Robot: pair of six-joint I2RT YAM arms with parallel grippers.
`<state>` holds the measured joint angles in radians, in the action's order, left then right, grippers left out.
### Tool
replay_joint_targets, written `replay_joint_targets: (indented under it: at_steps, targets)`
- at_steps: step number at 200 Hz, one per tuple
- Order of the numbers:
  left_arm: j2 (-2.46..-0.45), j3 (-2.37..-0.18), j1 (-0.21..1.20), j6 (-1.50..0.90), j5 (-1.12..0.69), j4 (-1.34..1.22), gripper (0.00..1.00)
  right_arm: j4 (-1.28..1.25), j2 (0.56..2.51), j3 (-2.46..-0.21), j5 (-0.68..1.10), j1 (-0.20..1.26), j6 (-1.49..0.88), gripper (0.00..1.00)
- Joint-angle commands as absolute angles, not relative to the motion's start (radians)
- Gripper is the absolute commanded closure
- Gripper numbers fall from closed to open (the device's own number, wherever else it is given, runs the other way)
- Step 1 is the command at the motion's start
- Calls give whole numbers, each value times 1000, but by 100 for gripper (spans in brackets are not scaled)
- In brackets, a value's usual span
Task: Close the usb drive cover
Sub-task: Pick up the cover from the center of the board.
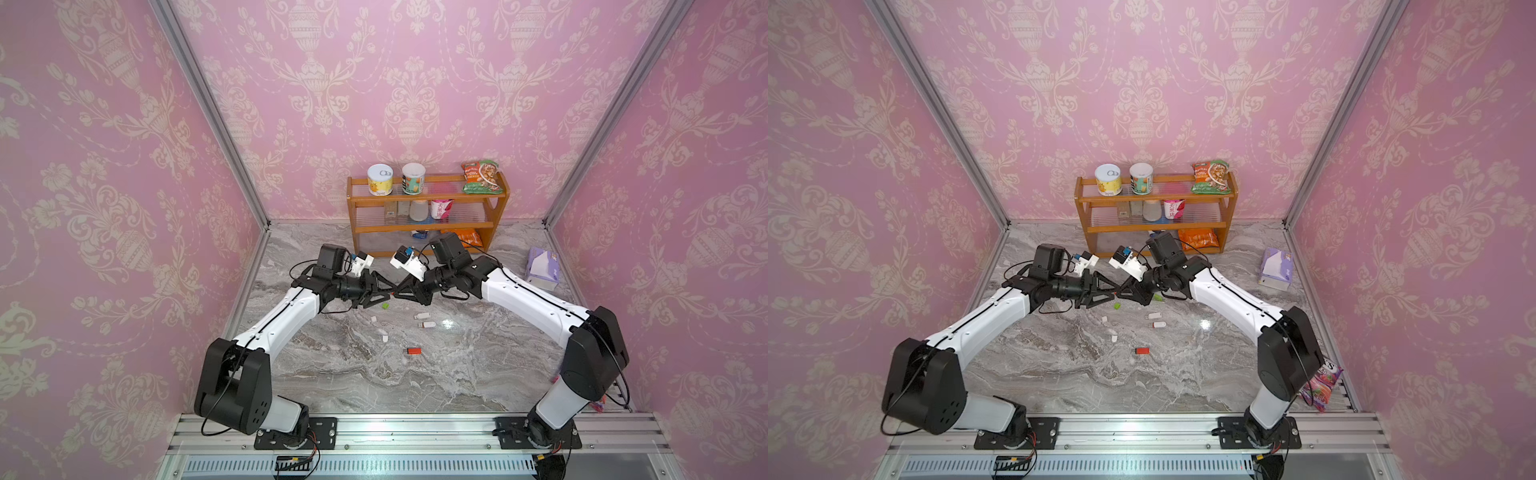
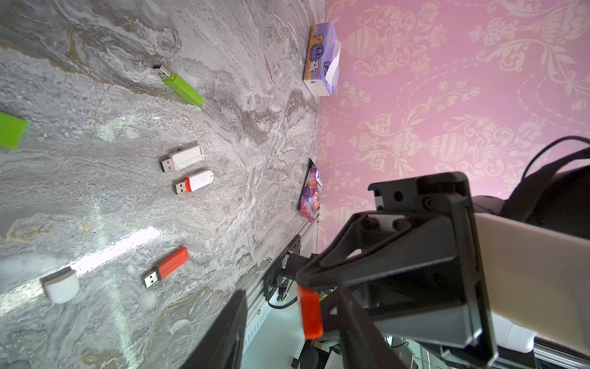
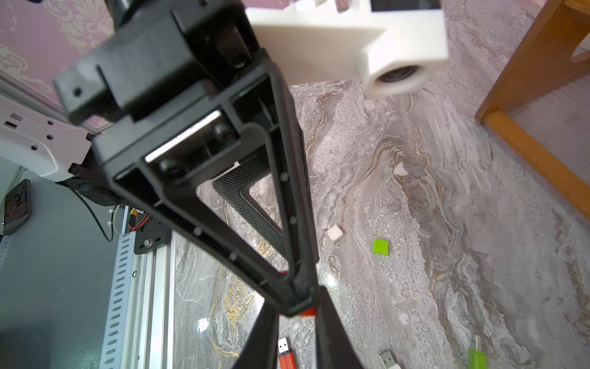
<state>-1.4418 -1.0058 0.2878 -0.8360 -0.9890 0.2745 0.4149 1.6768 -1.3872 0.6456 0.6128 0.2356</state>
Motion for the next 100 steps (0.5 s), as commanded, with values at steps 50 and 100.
replay_joint_targets:
  at_steps: [50, 100]
  targets:
    - [-1458, -1034, 326, -852, -1011, 244, 61, 341, 1669, -1375, 671, 610, 205, 87]
    - [-1475, -1040, 343, -852, -1017, 239, 69, 249, 1680, -1364, 667, 611, 160, 86]
